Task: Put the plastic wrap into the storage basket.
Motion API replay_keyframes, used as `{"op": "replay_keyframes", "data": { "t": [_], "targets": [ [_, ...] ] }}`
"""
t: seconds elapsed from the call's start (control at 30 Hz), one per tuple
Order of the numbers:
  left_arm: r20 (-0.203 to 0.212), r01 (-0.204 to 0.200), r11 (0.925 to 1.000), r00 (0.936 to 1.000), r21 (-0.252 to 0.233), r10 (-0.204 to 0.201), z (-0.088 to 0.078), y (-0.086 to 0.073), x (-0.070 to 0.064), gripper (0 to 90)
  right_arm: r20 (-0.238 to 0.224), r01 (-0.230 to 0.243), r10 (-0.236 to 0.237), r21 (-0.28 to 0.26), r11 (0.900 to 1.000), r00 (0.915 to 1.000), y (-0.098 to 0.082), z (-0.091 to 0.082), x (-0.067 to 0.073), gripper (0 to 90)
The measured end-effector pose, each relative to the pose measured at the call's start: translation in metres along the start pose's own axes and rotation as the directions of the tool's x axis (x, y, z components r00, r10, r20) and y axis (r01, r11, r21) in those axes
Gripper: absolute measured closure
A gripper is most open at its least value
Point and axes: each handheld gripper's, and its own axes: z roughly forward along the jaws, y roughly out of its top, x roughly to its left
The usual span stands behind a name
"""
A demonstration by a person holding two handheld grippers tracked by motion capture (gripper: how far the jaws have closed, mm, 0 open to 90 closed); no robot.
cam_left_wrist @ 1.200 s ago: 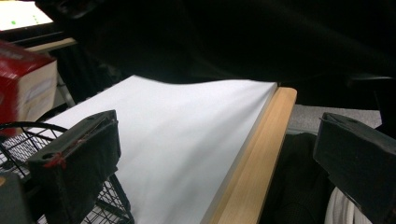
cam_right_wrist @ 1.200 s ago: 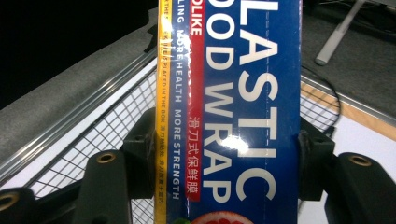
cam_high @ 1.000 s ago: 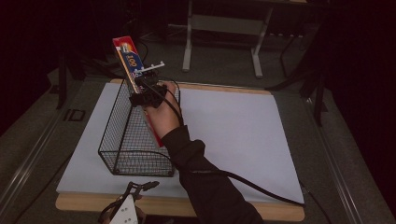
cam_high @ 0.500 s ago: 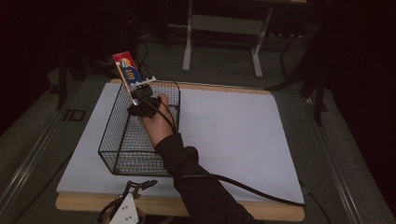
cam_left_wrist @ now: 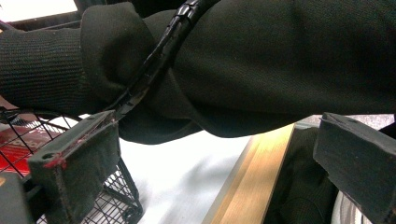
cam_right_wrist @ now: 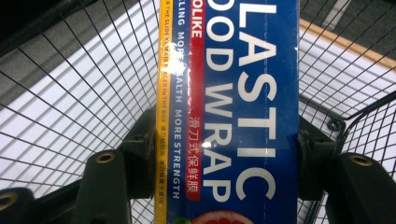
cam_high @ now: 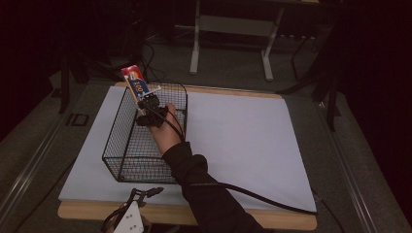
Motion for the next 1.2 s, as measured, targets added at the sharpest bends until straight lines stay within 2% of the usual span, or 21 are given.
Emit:
{"op": "replay_keyframes", "data": {
  "t": [0.2, 0.33, 0.37, 0.5, 0.73, 0.83, 0.9, 1.17, 1.2],
  "targets": [
    [0.001, -0.002, 1.0000, 1.0000, 0.003, 0.002, 0.000, 0.000, 0.000, 1.1, -0.017, -0.025, 0.026, 0.036, 0.999, 0.9995, -0.003, 0.005, -0.006, 38.0],
    [0.003, -0.004, 1.0000, 1.0000, 0.007, 0.004, 0.001, 0.000, 0.000, 1.2, -0.012, 0.005, -0.004, 0.100, 0.995, 0.9999, -0.008, 0.015, -0.007, 36.8],
    [0.003, -0.003, 1.0000, 1.0000, 0.006, 0.003, 0.001, 0.000, -0.001, 1.2, -0.019, 0.002, -0.001, 0.084, 0.996, 0.9998, -0.009, 0.014, -0.009, 36.8],
    [0.005, -0.005, 0.9999, 1.0000, 0.010, 0.005, 0.002, 0.000, -0.001, 1.2, -0.022, 0.021, -0.019, 0.089, 0.996, 0.9996, -0.007, 0.012, -0.009, 35.6],
    [0.006, -0.004, 0.9999, 1.0000, 0.012, 0.003, 0.002, -0.001, 0.000, 1.2, -0.056, 0.031, -0.028, 0.055, 0.998, 0.9981, -0.003, -0.002, -0.011, 26.9],
    [0.005, -0.005, 0.9999, 1.0000, 0.012, 0.005, 0.002, -0.001, -0.001, 1.2, -0.096, 0.062, -0.058, 0.037, 0.997, 0.9937, -0.003, -0.012, -0.012, 16.2],
    [0.005, -0.002, 0.9999, 1.0000, 0.016, 0.002, 0.002, -0.001, -0.001, 1.2, -0.127, 0.070, -0.066, 0.030, 0.997, 0.9896, -0.004, -0.018, -0.015, 14.3],
    [0.008, 0.000, 0.9998, 1.0000, 0.021, 0.000, 0.004, -0.002, 0.000, 1.2, -0.130, 0.116, -0.117, -0.011, 0.993, 0.9846, -0.008, -0.036, -0.032, 14.5],
    [0.008, 0.000, 0.9997, 1.0000, 0.023, -0.001, 0.004, -0.002, 0.000, 1.2, -0.151, 0.127, -0.130, -0.028, 0.991, 0.9800, -0.011, -0.042, -0.038, 14.3]
  ]
}}
